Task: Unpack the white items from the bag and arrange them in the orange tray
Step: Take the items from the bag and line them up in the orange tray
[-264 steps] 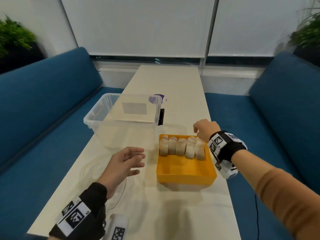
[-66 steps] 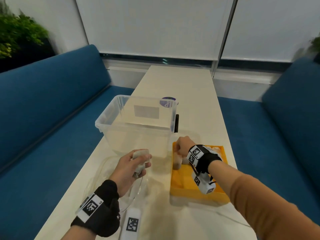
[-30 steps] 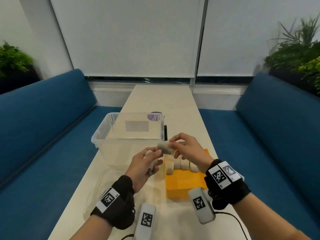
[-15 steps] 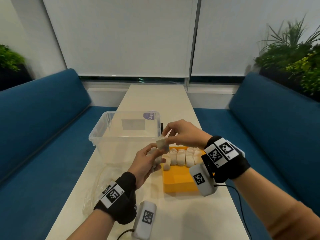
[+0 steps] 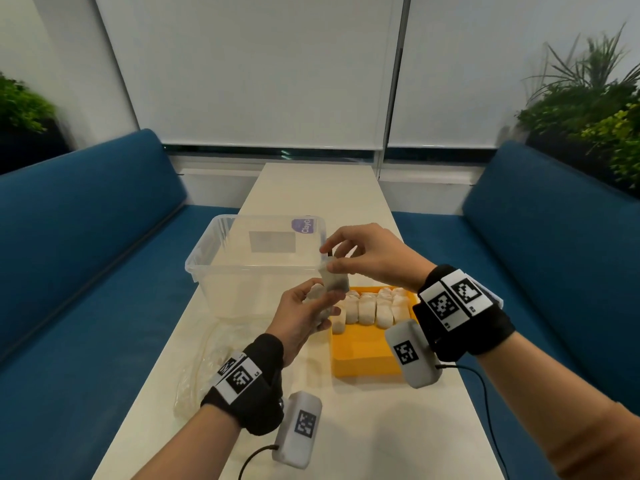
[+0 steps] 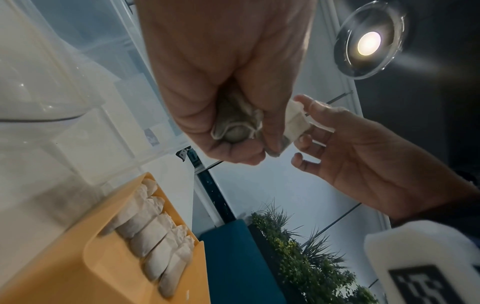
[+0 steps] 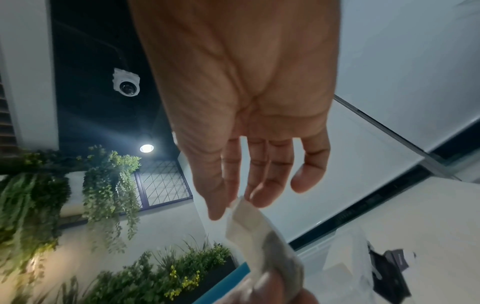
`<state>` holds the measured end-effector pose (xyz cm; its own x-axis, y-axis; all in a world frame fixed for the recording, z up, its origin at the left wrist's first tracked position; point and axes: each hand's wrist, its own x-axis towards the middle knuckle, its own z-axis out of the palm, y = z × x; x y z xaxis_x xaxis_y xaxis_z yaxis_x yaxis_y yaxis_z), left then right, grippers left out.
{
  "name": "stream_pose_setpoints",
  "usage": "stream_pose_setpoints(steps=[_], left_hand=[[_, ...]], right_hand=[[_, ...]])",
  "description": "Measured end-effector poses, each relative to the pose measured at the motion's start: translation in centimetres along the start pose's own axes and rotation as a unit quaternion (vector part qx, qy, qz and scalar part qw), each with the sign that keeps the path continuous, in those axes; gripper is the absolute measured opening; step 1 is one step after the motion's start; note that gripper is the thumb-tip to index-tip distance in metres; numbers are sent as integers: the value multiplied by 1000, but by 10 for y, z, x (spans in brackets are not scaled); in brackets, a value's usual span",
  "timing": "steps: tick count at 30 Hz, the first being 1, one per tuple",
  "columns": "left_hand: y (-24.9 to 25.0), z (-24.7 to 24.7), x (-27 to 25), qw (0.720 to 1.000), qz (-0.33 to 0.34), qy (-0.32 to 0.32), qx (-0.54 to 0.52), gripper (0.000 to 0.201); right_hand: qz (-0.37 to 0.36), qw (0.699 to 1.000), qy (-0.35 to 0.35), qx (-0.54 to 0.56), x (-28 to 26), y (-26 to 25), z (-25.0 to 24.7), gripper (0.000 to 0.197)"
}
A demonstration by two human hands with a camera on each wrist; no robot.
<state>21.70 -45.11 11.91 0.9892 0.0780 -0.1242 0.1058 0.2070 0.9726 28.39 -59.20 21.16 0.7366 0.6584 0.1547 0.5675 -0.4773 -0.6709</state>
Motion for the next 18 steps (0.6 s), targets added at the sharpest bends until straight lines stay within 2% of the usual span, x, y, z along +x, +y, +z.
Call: stream_pose_setpoints(steps=[6, 11, 14, 18], left_hand=[[-3, 0, 3, 1000, -3, -1, 0, 32], [-6, 0, 6, 1000, -9, -2, 13, 34], [-7, 0, 8, 1000, -20, 2, 23, 37], [-11, -5, 12, 999, -32, 16, 32, 28]], right_hand=[[-21, 997, -21, -66, -1, 5, 1, 17], [-21, 995, 7, -98, 1, 9, 2, 16], [-12, 995, 20, -100, 2, 12, 1, 17], [24, 995, 38, -88, 7, 25, 0, 17]])
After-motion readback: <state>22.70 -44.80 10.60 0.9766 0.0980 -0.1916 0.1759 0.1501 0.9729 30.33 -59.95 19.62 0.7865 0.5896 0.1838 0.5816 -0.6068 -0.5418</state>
